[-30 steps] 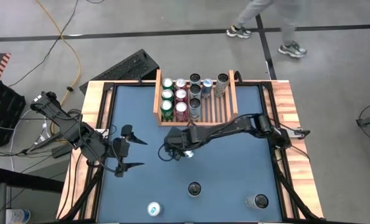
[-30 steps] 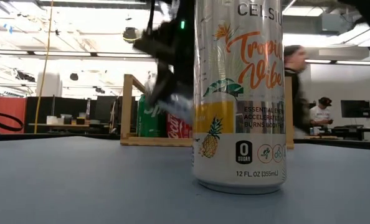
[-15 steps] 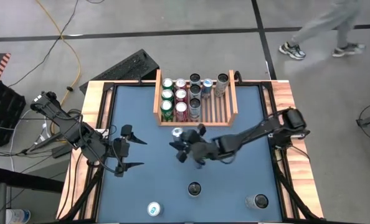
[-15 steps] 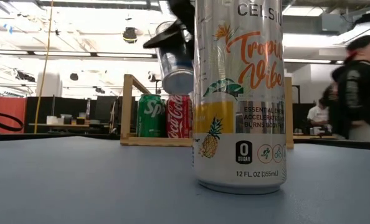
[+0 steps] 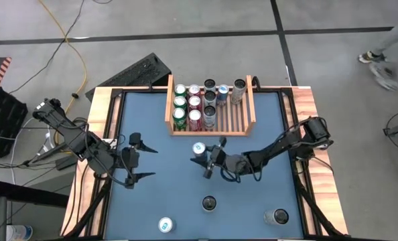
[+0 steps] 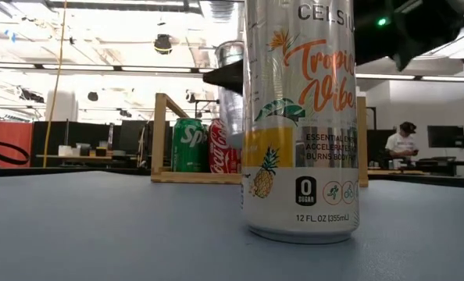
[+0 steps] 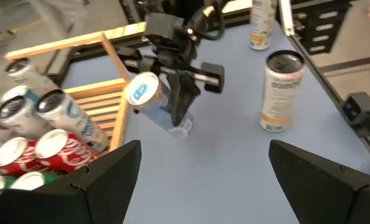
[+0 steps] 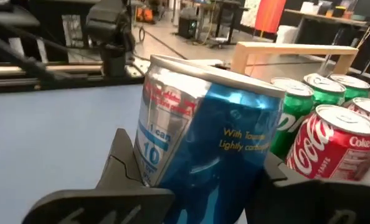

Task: Place canned beverage on shelf
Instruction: Put the middle blue soda can aligned with the blue soda on the shelf

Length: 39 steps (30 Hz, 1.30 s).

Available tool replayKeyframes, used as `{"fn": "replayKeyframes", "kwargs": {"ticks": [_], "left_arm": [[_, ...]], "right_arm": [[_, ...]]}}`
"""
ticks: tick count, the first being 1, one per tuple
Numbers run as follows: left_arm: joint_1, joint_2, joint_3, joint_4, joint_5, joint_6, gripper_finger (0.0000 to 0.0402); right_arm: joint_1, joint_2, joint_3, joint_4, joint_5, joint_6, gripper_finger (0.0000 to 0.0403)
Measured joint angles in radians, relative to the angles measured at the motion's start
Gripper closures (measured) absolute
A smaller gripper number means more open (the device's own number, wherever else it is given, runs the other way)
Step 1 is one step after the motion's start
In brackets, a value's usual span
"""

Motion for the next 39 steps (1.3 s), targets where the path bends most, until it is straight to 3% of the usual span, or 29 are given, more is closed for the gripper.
{"fn": "replayKeyframes", "kwargs": {"ticks": [5, 16, 31, 34, 39], "left_arm": [[0.0, 0.0, 0.0, 0.0, -0.062, 0.0, 0.006], [0.0, 0.0, 0.0, 0.001, -0.137, 0.0, 0.006], [0.0, 0.0, 0.0, 0.0, -0.139, -0.001, 0.006], [0.0, 0.0, 0.0, -0.001, -0.138, -0.002, 0.006], [0.0, 0.0, 0.0, -0.001, -0.138, -0.003, 0.006]], "right_arm": [[-0.003, 0.083, 0.004, 0.108, 0.018, -0.038, 0.0288], [-0.009, 0.327, 0.005, 0.587, 0.002, -0.24, 0.0288], [-0.046, 0.344, 0.008, 0.492, -0.084, -0.198, 0.0287], [-0.046, 0.344, 0.008, 0.484, -0.083, -0.189, 0.0264], [-0.045, 0.344, 0.008, 0.475, -0.084, -0.203, 0.0192]]}}
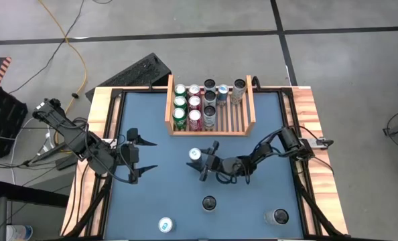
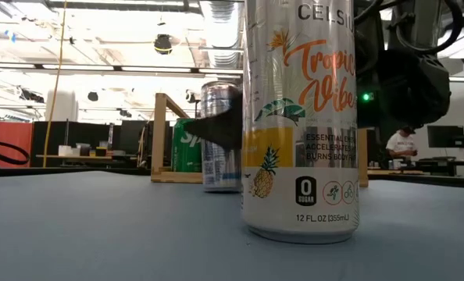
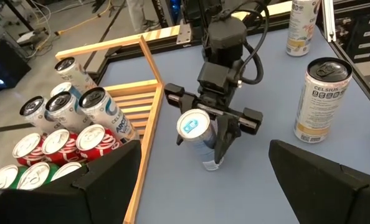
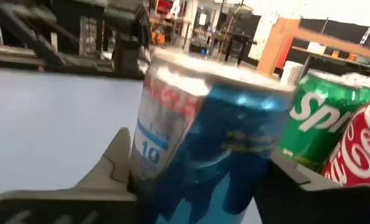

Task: Place canned beverage on shelf
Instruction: Put the middle blue soda can aligned with the blue soda on the shelf

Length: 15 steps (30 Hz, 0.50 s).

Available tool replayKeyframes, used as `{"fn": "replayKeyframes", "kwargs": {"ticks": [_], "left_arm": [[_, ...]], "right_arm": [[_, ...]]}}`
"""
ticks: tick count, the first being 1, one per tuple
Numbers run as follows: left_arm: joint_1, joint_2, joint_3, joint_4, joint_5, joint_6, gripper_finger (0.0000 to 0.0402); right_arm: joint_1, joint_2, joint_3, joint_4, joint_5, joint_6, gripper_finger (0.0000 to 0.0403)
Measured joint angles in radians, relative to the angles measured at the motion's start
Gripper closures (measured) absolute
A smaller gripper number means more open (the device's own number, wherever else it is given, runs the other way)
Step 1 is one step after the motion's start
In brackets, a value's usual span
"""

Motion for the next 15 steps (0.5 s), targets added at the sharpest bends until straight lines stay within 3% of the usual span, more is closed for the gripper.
{"fn": "replayKeyframes", "kwargs": {"ticks": [7, 15], "left_arm": [[0.0, 0.0, 0.0, 0.0, 0.0, -0.002, 0.006], [0.0, 0.0, 0.0, -0.006, 0.0, -0.003, 0.006]], "right_arm": [[0.017, 0.002, -0.002, -0.013, 0.004, 0.026, 0.012], [0.085, -0.091, -0.002, -0.022, 0.006, -0.168, 0.0107]]}}
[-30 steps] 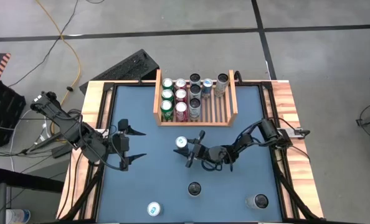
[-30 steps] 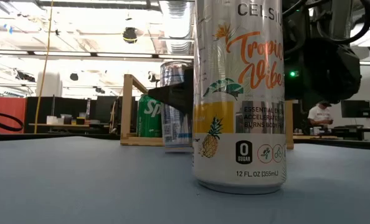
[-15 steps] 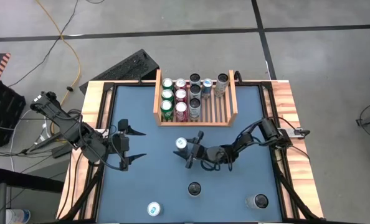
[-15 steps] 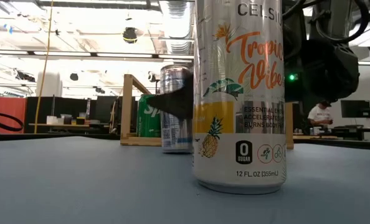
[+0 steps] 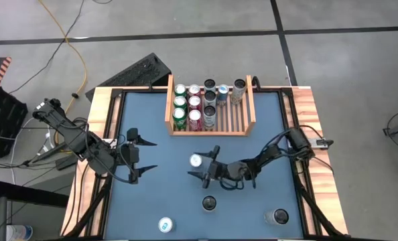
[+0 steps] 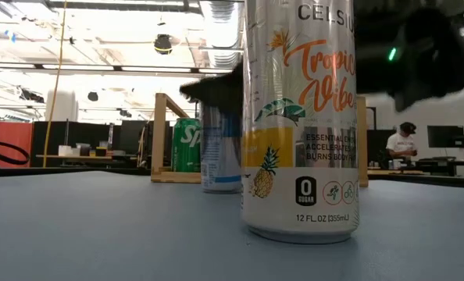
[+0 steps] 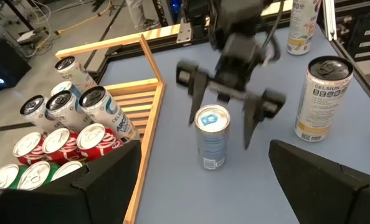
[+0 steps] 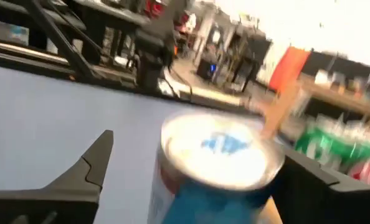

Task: Place canned beverage on shelf
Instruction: Put the middle blue soda can aligned with the blue soda on the shelf

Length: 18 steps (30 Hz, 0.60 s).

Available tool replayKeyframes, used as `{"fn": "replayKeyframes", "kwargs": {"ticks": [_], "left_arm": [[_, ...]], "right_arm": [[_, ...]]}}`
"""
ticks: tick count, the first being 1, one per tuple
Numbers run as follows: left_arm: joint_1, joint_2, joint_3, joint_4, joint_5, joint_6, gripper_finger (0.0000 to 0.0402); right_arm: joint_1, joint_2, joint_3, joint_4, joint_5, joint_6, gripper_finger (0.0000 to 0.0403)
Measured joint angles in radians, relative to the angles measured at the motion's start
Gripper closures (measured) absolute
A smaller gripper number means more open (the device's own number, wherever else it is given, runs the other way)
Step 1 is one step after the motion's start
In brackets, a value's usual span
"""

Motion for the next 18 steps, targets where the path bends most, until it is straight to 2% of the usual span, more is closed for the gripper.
{"fn": "replayKeyframes", "kwargs": {"ticks": [4, 8, 12, 14, 18], "left_arm": [[0.0, 0.0, 0.0, -0.016, 0.0, -0.016, 0.006], [0.0, 0.0, 0.0, -0.035, 0.0, -0.031, 0.006], [0.0, 0.0, 0.0, -0.042, 0.001, -0.039, 0.006], [0.0, 0.0, 0.0, -0.041, 0.005, -0.047, 0.006], [0.0, 0.0, 0.0, -0.047, 0.006, -0.07, 0.006]], "right_arm": [[0.029, -0.122, 0.001, -0.138, 0.053, -0.104, 0.0107], [0.008, -0.272, 0.001, -0.418, 0.062, -0.068, 0.0106], [-0.035, -0.439, 0.007, -0.694, -0.058, -0.062, 0.0106], [-0.061, -0.521, 0.042, -0.886, -0.138, -0.079, 0.0106], [-0.141, -0.611, 0.205, -1.28, -0.333, -0.001, 0.0106]]}}
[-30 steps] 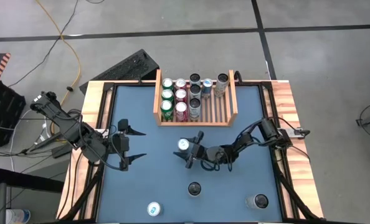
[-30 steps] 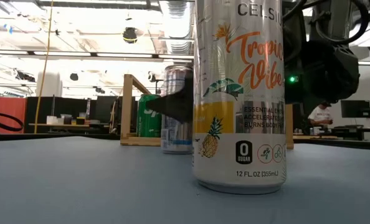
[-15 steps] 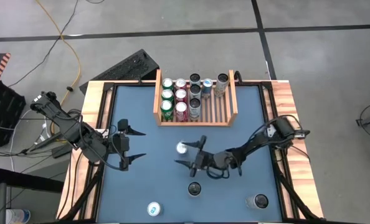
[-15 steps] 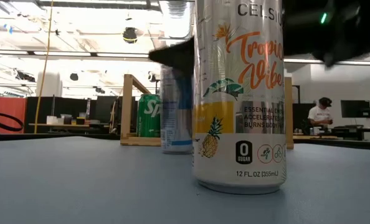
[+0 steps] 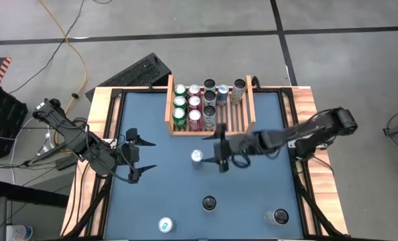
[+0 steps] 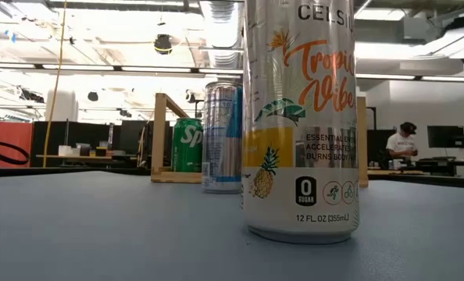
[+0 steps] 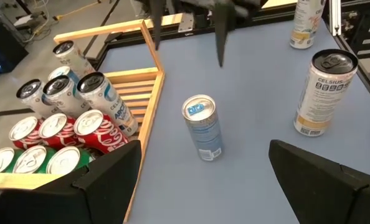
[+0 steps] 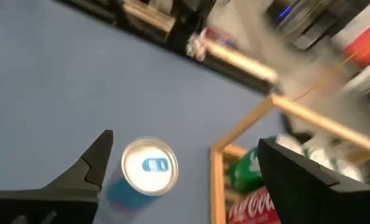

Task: Place canned beverage on shelf
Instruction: Put the middle blue soda can aligned with the blue soda on the shelf

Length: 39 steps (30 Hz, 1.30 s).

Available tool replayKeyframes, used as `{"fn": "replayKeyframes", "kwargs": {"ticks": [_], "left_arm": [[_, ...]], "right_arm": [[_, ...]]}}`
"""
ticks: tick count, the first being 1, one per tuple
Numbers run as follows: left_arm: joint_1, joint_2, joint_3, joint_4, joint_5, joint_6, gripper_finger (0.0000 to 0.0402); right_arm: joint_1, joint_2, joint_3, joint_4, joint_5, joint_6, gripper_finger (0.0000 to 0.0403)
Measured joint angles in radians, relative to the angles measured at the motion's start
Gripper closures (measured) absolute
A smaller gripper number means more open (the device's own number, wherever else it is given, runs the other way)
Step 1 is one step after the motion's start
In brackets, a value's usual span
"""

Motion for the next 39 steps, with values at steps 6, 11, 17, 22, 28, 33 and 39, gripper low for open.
{"fn": "replayKeyframes", "kwargs": {"ticks": [6, 11, 17, 22, 28, 33, 39], "left_arm": [[0.0, 0.0, 0.0, -0.003, -0.004, -0.012, 0.006], [0.0, 0.0, 0.0, -0.008, -0.026, -0.026, 0.006], [0.0, 0.0, 0.0, -0.019, -0.027, -0.039, 0.006], [0.0, 0.0, 0.0, -0.035, -0.027, -0.049, 0.006], [0.0, 0.0, 0.0, -0.045, -0.028, -0.058, 0.006], [0.0, 0.0, 0.0, -0.045, -0.028, -0.059, 0.006], [0.0, 0.0, 0.0, -0.045, -0.028, -0.06, 0.006]], "right_arm": [[-0.065, 0.099, 0.293, -0.401, -0.211, -0.072, 0.0106], [-0.063, 0.268, 0.508, -0.606, -0.27, -0.191, 0.0106], [-0.051, 0.426, 0.676, -0.771, -0.299, -0.372, 0.0106], [-0.047, 0.52, 0.753, -0.855, -0.299, -0.458, 0.0106], [-0.048, 0.556, 0.78, -0.868, -0.271, -0.517, 0.0106], [-0.06, 0.553, 0.781, -0.883, -0.272, -0.556, 0.0108], [-0.074, 0.553, 0.764, -0.883, -0.272, -0.613, 0.0112]]}}
